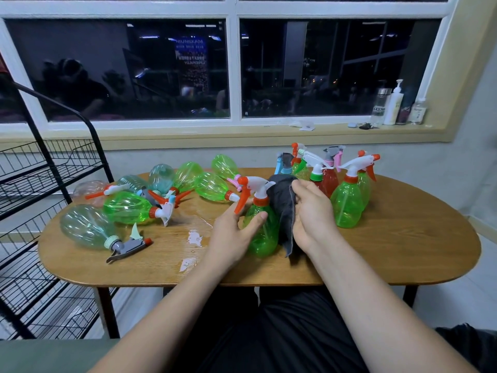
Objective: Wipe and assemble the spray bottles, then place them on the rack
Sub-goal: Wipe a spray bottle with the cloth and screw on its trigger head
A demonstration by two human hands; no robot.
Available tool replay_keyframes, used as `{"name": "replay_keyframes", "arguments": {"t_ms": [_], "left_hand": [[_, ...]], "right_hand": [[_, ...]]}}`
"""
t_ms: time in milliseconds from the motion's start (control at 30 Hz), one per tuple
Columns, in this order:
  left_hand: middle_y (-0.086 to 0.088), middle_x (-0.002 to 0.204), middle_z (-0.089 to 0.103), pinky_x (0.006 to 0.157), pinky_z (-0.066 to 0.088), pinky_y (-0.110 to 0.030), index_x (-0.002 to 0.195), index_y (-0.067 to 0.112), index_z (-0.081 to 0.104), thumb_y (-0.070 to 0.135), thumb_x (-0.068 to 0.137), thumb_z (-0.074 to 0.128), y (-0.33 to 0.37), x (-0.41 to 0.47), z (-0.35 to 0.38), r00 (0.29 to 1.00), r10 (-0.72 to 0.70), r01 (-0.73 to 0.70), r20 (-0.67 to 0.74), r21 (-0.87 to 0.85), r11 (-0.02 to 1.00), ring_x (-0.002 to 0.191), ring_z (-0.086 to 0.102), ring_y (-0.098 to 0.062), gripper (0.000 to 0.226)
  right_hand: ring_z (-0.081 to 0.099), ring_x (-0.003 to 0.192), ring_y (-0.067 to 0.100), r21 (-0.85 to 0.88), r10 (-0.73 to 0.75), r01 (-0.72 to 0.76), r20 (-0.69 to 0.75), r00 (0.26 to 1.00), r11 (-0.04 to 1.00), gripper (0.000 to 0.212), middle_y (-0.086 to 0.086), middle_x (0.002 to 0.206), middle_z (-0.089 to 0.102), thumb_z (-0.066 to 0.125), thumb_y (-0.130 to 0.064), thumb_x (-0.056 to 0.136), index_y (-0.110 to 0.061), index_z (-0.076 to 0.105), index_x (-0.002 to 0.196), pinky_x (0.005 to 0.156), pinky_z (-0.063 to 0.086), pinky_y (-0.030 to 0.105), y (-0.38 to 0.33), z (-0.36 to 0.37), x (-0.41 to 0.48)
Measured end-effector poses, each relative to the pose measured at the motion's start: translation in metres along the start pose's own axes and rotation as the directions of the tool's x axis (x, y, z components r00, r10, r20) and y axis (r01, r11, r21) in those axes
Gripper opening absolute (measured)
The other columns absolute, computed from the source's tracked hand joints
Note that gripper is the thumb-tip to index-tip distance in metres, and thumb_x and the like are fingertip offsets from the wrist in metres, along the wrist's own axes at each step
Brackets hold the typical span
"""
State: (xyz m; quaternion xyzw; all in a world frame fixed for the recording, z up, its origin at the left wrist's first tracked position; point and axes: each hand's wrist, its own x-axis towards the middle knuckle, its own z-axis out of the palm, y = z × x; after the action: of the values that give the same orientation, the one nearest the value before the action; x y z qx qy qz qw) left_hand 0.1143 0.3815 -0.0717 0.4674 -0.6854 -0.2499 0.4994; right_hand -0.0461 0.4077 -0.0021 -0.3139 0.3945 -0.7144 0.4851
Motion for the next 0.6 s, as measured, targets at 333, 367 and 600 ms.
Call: {"name": "replay_keyframes", "arguments": {"t_ms": [333, 367, 600], "left_hand": [[0.020, 0.127, 0.072, 0.106, 0.052, -0.029, 0.133, 0.027, 0.069, 0.057, 0.092, 0.074, 0.002, 0.001, 0.001, 1.000, 0.025, -0.025, -0.008, 0.006, 1.000, 0.121, 0.058, 0.015, 0.051], [0.019, 0.127, 0.072, 0.106, 0.052, -0.031, 0.133, 0.028, 0.068, 0.064, 0.088, 0.070, 0.002, 0.001, 0.001, 1.000, 0.022, -0.022, -0.009, 0.014, 1.000, 0.123, 0.059, 0.011, 0.058], [0.021, 0.119, 0.074, 0.103, 0.054, -0.035, 0.137, 0.036, 0.064, 0.066, 0.082, 0.055, 0.014, 0.002, -0.001, 0.998, 0.036, -0.038, 0.048, 0.025, 0.999, 0.116, 0.065, 0.003, 0.063]], "right_hand": [[0.052, 0.061, -0.002, -0.677, -0.492, 0.637, 0.438, 0.752, 0.369, 0.009, -0.013, 0.064, 0.053, 0.049, -0.026, 0.113, -0.022, 0.056, 0.108, 0.058, 0.036, 0.018, -0.013, 0.004, -0.016], [0.053, 0.062, -0.002, -0.668, -0.500, 0.658, 0.462, 0.732, 0.347, 0.009, -0.013, 0.065, 0.054, 0.049, -0.026, 0.113, -0.022, 0.057, 0.109, 0.058, 0.037, 0.020, -0.014, 0.007, -0.018], [0.060, 0.067, 0.000, -0.612, -0.447, 0.769, 0.645, 0.620, 0.184, 0.016, -0.008, 0.075, 0.065, 0.043, -0.028, 0.114, -0.019, 0.057, 0.116, 0.058, 0.046, 0.032, -0.023, 0.024, -0.033]]}}
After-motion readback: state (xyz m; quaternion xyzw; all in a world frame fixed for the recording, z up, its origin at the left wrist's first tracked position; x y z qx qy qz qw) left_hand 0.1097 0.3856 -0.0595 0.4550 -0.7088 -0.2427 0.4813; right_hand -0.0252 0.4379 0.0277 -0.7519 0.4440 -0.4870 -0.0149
